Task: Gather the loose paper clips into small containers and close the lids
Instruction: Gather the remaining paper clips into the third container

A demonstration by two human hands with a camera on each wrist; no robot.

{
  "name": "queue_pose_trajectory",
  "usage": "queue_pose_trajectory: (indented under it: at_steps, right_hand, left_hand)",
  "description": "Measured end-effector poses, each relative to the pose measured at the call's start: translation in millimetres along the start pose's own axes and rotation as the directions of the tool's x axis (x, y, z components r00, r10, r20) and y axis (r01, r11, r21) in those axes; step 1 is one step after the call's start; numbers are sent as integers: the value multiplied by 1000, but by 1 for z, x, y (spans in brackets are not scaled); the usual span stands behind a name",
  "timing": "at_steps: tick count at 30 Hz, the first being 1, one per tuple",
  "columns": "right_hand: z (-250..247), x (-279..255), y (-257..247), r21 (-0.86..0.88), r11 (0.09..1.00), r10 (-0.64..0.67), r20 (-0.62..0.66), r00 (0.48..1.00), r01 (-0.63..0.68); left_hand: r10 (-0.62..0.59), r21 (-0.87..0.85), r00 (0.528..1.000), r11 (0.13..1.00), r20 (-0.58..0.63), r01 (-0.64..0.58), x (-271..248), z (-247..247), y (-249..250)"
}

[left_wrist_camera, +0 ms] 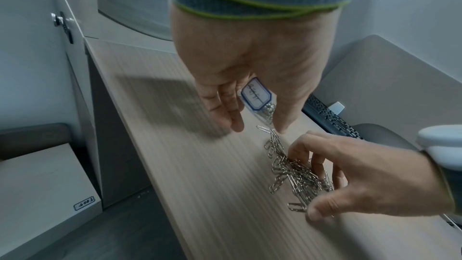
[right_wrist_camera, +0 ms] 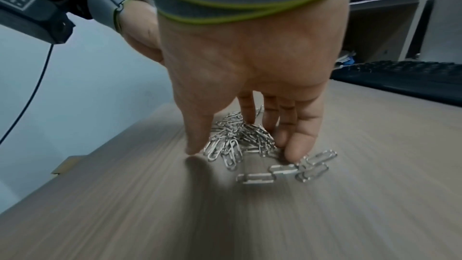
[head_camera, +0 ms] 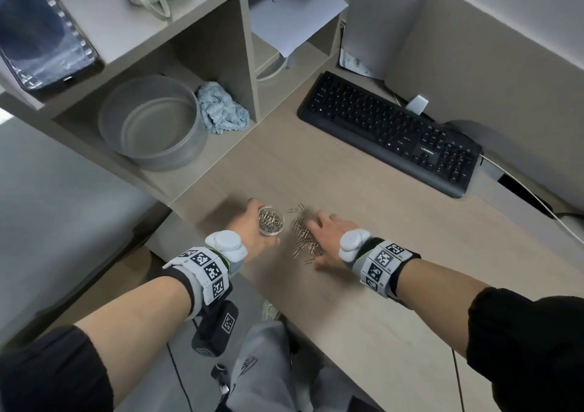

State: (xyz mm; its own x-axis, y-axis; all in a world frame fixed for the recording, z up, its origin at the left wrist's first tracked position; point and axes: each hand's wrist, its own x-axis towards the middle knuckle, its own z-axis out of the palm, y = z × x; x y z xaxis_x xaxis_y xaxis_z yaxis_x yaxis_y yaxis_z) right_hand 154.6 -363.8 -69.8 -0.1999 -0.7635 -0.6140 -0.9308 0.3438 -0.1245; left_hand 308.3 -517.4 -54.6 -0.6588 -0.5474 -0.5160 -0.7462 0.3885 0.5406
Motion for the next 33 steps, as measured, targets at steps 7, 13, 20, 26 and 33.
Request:
queue_pose_trajectory:
  at_steps: [7, 13, 20, 26, 33]
  right_hand:
    - [10, 5, 5, 113, 993, -15, -50, 999, 20]
    - [12, 7, 14, 131, 991, 35, -77, 996, -25]
    - [-7, -13, 38, 666, 709, 341, -37, 939, -232]
    - [-47, -43, 40, 917, 387, 281, -17, 960, -97]
    - [-72, -66, 32, 869, 489, 260, -62, 964, -76]
  left_hand:
    - [-10, 13, 1000, 1000, -3, 10, -9, 15, 2]
    - [-3, 28, 1000, 1000, -2, 3, -12, 23, 13]
    - [41, 38, 999, 998, 0, -41, -13, 35, 36]
    - [100, 51, 995, 994, 23, -101, -16, 49, 66]
    - [172, 1, 985, 985, 25, -172, -27, 60, 98]
